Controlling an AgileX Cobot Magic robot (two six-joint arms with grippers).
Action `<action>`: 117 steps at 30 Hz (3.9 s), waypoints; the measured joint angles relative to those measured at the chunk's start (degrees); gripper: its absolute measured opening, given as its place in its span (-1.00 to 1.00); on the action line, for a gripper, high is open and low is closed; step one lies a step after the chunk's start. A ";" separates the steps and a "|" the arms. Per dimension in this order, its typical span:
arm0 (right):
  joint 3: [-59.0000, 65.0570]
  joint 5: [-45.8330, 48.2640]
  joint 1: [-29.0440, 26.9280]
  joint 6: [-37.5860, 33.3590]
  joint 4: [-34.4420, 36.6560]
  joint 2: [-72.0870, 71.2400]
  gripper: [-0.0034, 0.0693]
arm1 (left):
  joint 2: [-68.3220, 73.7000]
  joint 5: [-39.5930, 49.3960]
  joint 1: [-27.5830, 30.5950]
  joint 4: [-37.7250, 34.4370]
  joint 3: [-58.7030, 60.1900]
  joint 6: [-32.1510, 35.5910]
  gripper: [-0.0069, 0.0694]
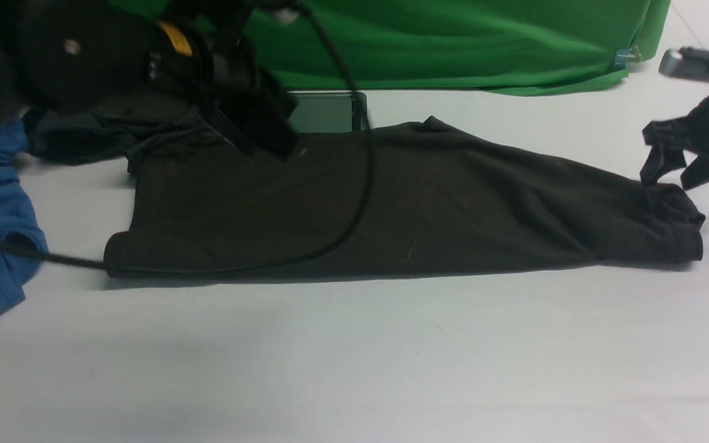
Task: Fold a long-sleeved shirt on a white desktop.
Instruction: 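Pull the folded dark garment lengthwise by its ends to straighten it flat on the table, then fold the right end of the dark garment over onto its left end with the right gripper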
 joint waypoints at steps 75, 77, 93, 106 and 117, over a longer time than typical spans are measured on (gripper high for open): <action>4.73 -8.16 -3.88 -0.66 -1.55 0.69 0.92 | -21.85 -6.66 -5.52 1.28 24.57 -0.23 -0.77; 4.73 -8.10 -3.88 -2.75 1.69 0.76 0.66 | -21.85 -6.66 -5.52 1.28 24.57 0.08 -0.77; 8.47 -0.65 -7.24 -1.30 -9.02 -13.24 -0.73 | -24.50 -4.47 -5.52 1.56 24.57 -0.07 -0.77; 10.91 0.25 -6.73 -5.17 9.17 -27.55 -0.73 | -26.31 -4.45 -5.52 1.51 24.57 -0.21 -0.77; 10.86 -3.51 8.24 -8.85 24.58 -27.45 -0.73 | -26.85 -3.90 -5.52 1.24 24.57 -0.21 -0.77</action>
